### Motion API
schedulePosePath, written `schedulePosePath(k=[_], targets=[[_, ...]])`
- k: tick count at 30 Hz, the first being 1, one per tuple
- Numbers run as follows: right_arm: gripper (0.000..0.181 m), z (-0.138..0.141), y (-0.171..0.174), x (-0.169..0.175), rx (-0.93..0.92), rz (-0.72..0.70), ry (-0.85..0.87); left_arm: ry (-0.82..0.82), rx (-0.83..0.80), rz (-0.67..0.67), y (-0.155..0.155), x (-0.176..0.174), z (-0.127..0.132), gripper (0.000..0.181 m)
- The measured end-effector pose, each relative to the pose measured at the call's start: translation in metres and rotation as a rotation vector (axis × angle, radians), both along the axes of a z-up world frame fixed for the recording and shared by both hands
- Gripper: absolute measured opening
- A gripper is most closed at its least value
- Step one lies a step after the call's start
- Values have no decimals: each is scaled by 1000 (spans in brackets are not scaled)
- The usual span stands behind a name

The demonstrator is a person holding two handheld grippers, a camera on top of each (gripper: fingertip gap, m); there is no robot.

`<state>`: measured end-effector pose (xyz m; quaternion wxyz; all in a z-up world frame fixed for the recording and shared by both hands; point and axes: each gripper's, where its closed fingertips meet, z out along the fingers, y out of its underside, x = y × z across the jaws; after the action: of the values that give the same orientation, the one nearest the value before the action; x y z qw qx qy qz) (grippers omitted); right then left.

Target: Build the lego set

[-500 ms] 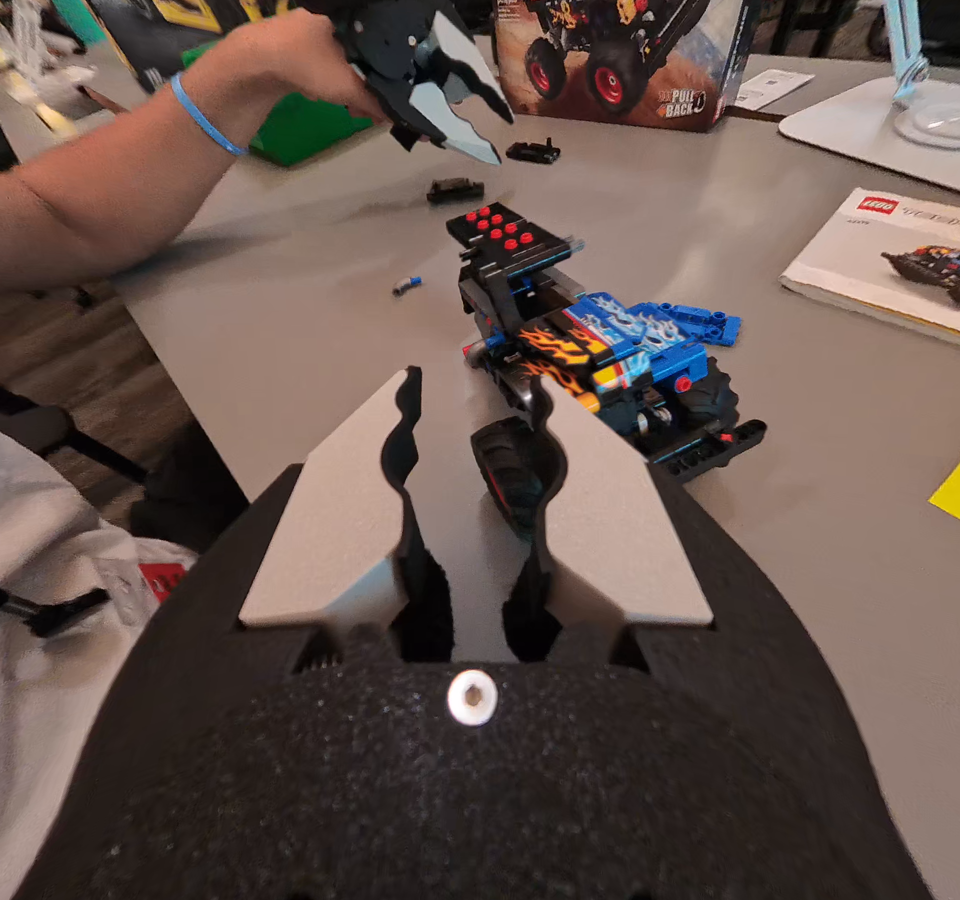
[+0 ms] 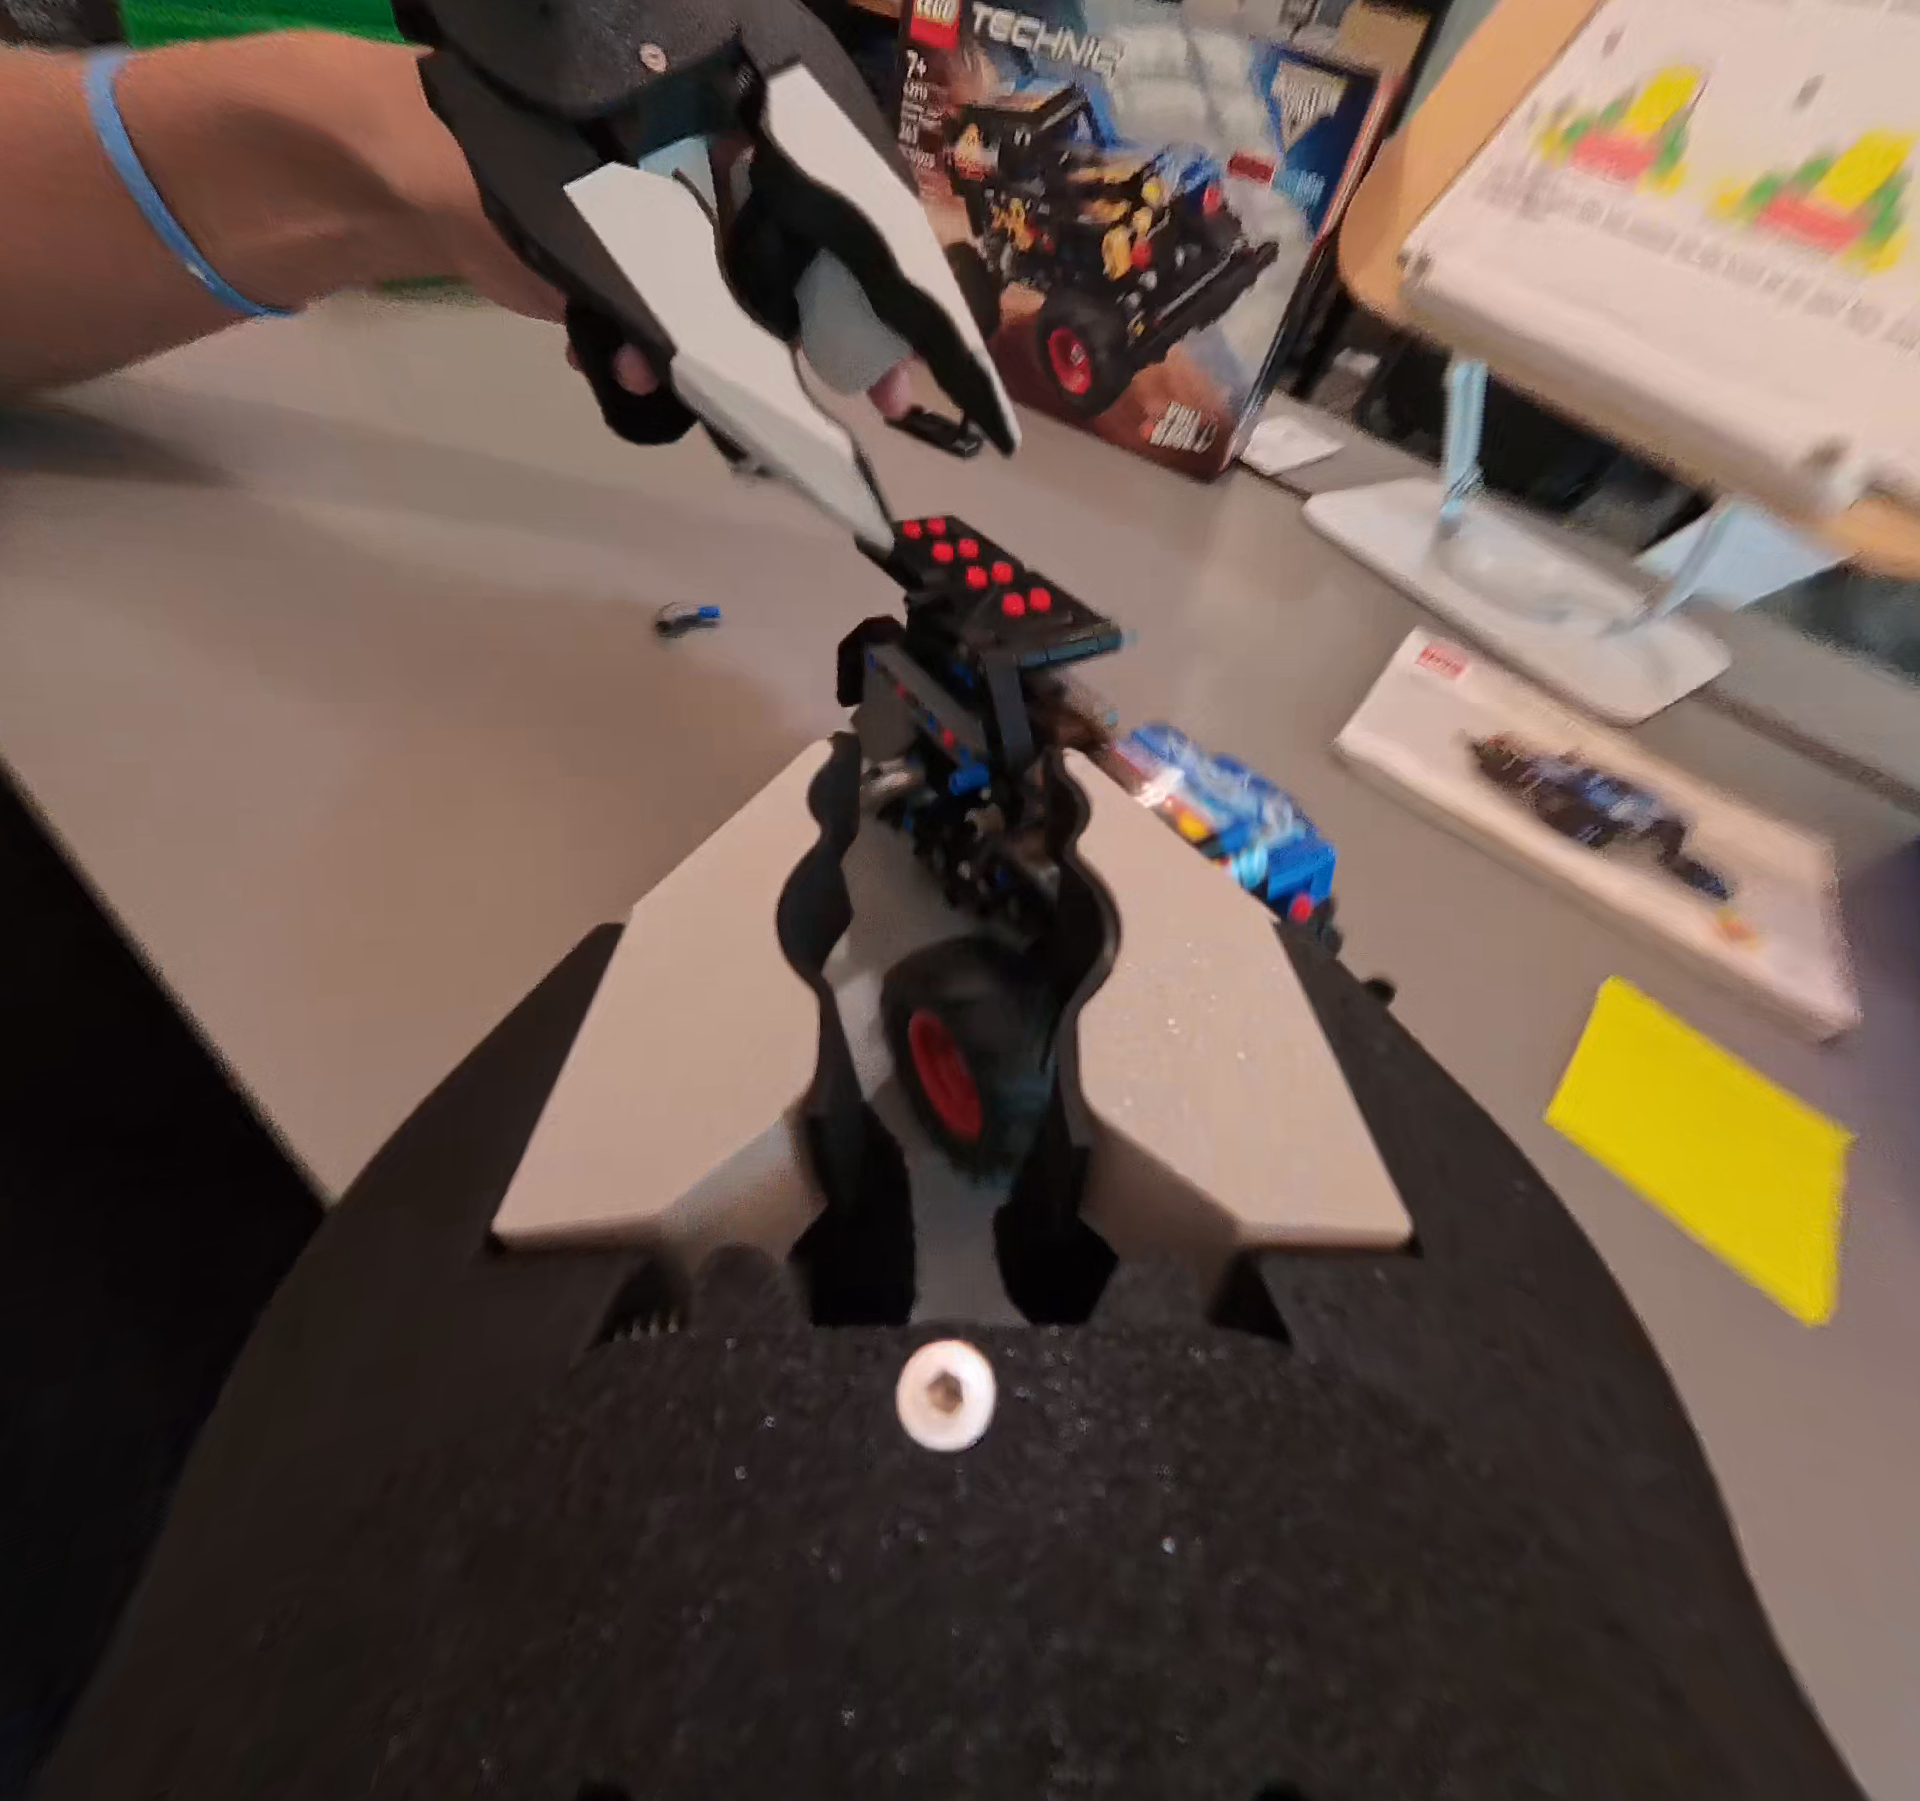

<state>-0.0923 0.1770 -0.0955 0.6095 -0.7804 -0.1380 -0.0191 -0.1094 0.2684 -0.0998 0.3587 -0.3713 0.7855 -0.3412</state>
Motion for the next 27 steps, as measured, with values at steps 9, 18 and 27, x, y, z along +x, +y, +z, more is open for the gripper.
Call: schedulePosePath(k=[9,18,27], targets=[[23,-3,48,-25,159,-128,-741,126,-378,-250,-24,12,-17,42],[5,-10,57,-20,187,-200,-1009,63,-478,-230,-26,7,-16,36],[7,-7,59,-25,146,-239,-1156,58,-487,-228,-24,6,-16,36]])
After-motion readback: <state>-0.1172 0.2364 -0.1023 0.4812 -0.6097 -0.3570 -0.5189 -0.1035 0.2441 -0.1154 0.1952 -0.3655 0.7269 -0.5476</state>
